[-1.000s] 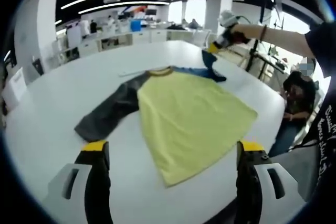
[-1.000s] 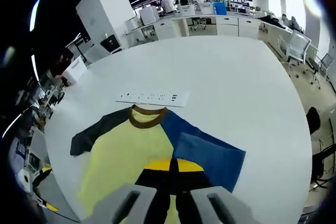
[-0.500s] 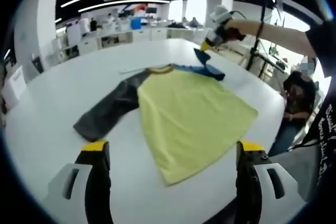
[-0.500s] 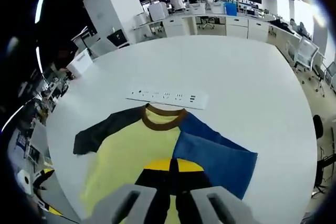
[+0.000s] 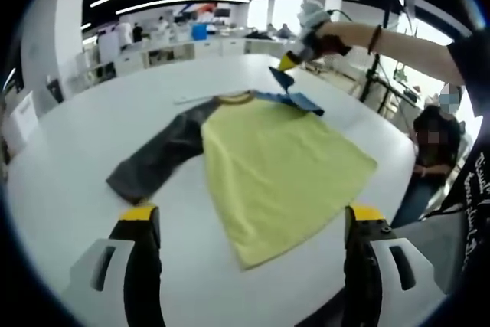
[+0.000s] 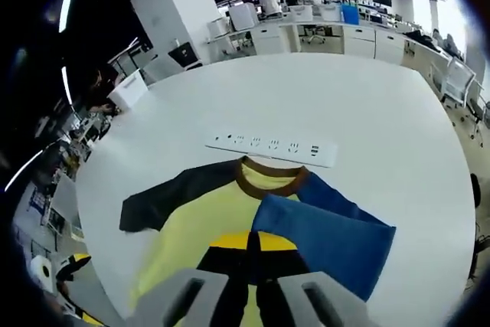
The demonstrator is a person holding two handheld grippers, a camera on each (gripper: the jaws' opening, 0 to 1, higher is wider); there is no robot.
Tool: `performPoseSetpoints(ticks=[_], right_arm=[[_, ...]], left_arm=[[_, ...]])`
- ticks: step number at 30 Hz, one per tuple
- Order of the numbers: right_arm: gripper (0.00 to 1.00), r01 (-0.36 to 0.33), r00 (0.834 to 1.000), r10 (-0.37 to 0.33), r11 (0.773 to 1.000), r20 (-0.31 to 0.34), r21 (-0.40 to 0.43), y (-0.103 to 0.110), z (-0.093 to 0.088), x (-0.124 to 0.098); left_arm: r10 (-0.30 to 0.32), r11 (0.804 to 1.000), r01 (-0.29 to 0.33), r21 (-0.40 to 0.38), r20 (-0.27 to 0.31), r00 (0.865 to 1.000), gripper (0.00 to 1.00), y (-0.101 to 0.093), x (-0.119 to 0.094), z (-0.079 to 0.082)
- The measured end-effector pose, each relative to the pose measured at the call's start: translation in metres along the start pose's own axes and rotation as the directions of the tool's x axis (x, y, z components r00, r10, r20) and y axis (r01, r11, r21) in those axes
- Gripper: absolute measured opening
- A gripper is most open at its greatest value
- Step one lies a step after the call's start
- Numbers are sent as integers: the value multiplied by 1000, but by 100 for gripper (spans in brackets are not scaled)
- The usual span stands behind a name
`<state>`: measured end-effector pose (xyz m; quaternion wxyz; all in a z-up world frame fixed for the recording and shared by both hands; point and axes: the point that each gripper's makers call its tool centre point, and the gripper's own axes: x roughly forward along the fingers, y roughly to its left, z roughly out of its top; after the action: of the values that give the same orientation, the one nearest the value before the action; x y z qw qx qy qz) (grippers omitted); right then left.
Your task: Fold the garment on the visible template until the final outline fits inside the template.
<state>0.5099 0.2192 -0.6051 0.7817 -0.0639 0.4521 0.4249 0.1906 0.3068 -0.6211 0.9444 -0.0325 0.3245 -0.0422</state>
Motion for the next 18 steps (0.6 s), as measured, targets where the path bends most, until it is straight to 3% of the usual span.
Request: performPoseSetpoints(ticks=[18], right_arm=[[0,-52,999,52,998,-6,-38,48,7,24]], left_arm=[[4,1000,-4,-7,-8,1000,97,3,1,-3]])
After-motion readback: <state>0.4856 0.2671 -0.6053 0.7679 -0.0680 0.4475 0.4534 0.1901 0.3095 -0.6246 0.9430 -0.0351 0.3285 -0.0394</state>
